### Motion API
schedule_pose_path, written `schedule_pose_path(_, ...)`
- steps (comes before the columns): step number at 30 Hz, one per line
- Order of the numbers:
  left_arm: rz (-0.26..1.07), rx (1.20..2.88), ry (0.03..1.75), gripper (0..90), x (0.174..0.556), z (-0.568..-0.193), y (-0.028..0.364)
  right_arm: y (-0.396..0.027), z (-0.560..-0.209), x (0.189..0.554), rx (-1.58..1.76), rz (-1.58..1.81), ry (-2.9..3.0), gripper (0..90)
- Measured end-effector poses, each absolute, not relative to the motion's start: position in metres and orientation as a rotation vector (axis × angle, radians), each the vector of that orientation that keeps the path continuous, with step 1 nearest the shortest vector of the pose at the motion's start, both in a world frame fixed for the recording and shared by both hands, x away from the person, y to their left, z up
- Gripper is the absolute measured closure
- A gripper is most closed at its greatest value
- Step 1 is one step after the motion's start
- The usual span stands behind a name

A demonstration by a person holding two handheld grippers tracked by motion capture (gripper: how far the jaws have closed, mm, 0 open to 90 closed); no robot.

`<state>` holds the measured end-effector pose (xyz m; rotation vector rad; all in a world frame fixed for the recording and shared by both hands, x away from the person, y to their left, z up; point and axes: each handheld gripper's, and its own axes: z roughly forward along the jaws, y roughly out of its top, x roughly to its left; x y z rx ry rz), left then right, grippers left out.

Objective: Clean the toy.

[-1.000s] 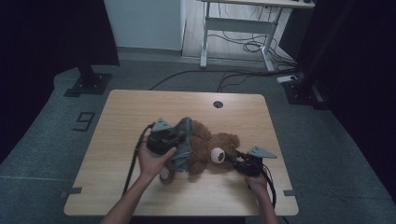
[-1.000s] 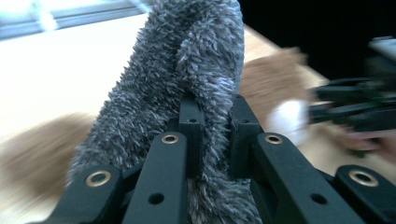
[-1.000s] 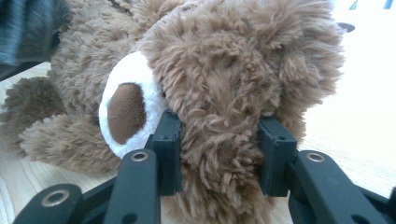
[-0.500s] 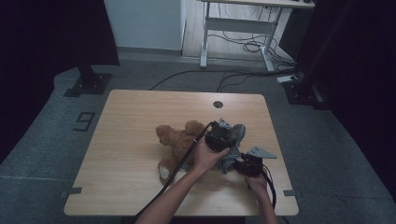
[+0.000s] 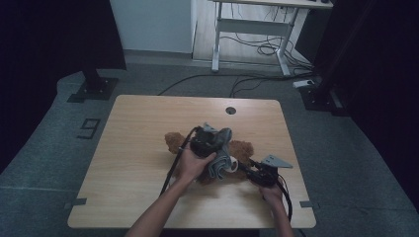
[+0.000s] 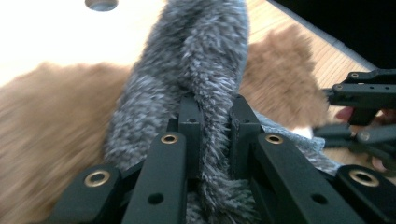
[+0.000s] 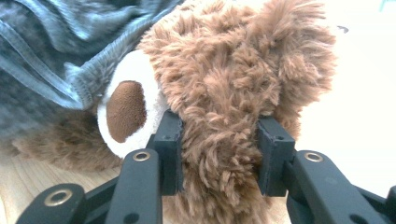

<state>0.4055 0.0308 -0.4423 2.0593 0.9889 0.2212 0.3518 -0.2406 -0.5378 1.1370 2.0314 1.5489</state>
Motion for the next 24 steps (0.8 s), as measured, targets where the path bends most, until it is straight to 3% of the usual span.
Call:
schedule_pose_path(6,0.309,2.019,1.021,78.7,0.396,-0.435,0.079,-0.241,-0.538,0.352,1.137,1.551,2.03,60.3)
schedule_pose_path(14,0.3,1.962,1.244,78.6,0.411,-0.452,0.161,-0.241,-0.538,0.353,1.136,1.556,2.028,60.4)
schedule_pose_path(18,0.29,1.944,1.253,78.4,0.41,-0.451,0.17,-0.241,-0.538,0.353,1.136,1.556,2.027,60.4)
schedule_pose_path(24,0.282,1.941,1.182,77.7,0.413,-0.432,0.145,-0.24,-0.538,0.352,1.137,1.546,2.022,60.5)
